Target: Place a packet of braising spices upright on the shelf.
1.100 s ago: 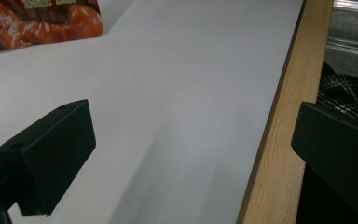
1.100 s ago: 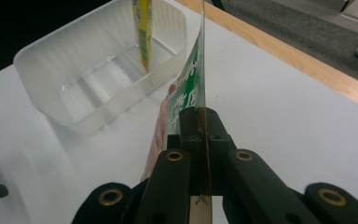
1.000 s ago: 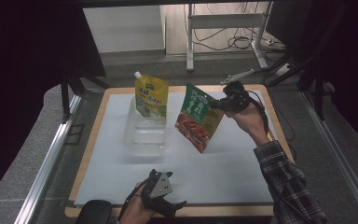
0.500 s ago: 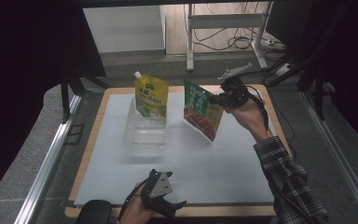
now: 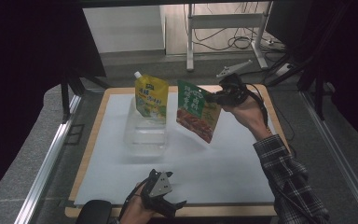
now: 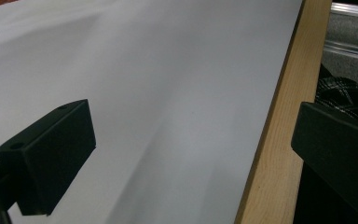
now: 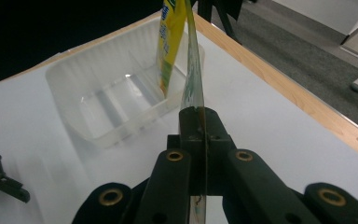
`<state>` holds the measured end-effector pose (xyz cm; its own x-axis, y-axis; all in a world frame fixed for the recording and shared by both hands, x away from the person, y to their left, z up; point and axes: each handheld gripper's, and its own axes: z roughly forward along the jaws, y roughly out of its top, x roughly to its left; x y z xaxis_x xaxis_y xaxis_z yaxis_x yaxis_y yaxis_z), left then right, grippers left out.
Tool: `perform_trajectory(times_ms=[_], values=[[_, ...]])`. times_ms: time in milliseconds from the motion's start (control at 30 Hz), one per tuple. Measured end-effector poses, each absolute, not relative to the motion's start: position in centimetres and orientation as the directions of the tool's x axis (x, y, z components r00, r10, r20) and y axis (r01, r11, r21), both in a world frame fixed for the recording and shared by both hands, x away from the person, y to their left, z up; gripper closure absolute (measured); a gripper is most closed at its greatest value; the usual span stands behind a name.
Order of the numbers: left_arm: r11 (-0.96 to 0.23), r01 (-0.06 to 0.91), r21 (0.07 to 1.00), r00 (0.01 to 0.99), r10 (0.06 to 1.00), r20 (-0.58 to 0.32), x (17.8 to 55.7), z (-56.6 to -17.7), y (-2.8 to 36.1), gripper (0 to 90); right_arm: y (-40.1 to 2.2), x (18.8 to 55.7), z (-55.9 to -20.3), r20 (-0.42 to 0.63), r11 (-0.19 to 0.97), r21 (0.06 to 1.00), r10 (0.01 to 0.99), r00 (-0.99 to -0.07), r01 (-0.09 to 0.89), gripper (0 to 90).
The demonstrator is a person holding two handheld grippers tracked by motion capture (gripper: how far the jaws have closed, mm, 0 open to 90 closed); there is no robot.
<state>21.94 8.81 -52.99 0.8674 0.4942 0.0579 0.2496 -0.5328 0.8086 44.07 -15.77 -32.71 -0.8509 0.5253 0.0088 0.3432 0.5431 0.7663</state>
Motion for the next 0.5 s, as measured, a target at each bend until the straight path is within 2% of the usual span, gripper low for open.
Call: perform_trajectory(times_ms=[500], values=[[-0.527, 0.254, 0.811, 0.868, 0.494, 0.048, 21.9, -53.0, 8.7, 0.0, -13.8, 43.8, -30.3, -0.005, 0.545, 0.787, 0.477, -0.879, 0.291, 89.3]])
